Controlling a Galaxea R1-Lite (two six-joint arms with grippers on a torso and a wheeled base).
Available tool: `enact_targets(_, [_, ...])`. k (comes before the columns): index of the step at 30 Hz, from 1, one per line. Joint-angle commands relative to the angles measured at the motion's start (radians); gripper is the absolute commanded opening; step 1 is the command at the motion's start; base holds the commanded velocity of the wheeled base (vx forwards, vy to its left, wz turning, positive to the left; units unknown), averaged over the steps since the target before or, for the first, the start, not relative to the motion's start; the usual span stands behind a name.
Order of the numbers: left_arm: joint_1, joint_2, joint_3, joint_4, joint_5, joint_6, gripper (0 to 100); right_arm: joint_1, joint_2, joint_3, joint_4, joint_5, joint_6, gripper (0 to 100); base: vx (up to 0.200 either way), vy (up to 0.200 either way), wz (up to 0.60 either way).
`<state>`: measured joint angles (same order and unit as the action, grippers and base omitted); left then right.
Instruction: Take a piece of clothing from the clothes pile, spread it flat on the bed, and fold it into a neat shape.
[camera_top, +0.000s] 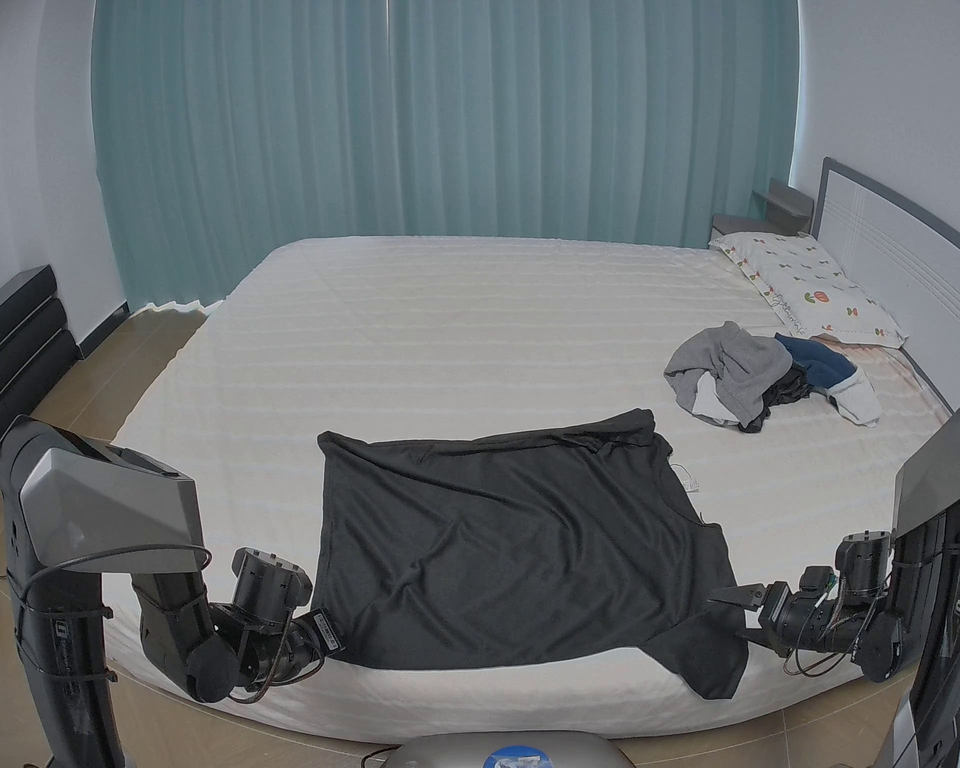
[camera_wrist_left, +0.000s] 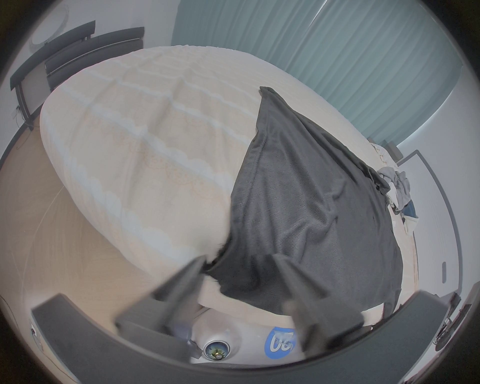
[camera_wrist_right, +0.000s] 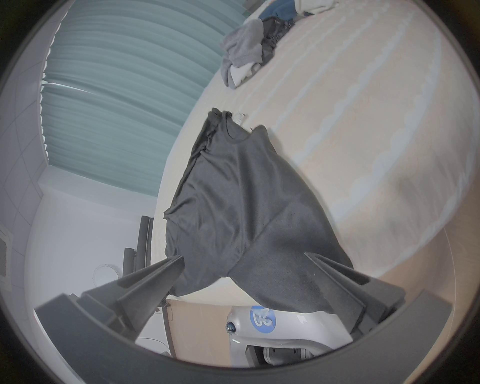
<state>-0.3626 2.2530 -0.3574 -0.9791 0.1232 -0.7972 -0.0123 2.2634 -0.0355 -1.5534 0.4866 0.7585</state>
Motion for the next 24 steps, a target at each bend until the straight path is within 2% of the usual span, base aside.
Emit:
enact_targets(1, [0.005,0.007,0.018,0.004,0.003,0.0,0,-0.014,-0.045,0.016,-0.011,-0.003,-0.007,100,0.0,0.0,0.0])
enact_targets(4, [0.02,-0.006,0.052,0.004,0.007,0.006,0,-0.04,-0.047,0.019,-0.01,-0.003,-0.033,100,0.0,0.0,0.0])
enact_targets(7, [0.04,-0.024,0.072,0.01,0.009,0.044,0,-0.063,-0.024,0.023,-0.01,-0.011,-0.11,100,0.0,0.0,0.0])
enact_targets(8, [0.059,-0.029,0.087,0.007,0.013,0.078,0,-0.081,0.002,0.028,-0.01,-0.019,-0.165,100,0.0,0.0,0.0])
enact_targets(11, [0.088,-0.035,0.097,0.011,0.038,0.119,0,-0.092,0.044,0.026,-0.011,-0.029,-0.214,100,0.0,0.0,0.0])
enact_targets(17, [0.125,-0.039,0.127,0.008,0.052,0.158,0,-0.074,0.088,0.02,-0.011,-0.039,-0.22,100,0.0,0.0,0.0])
enact_targets(24, [0.128,-0.046,0.132,0.004,0.052,0.159,0,0.002,0.116,-0.035,-0.01,-0.074,-0.206,100,0.0,0.0,0.0])
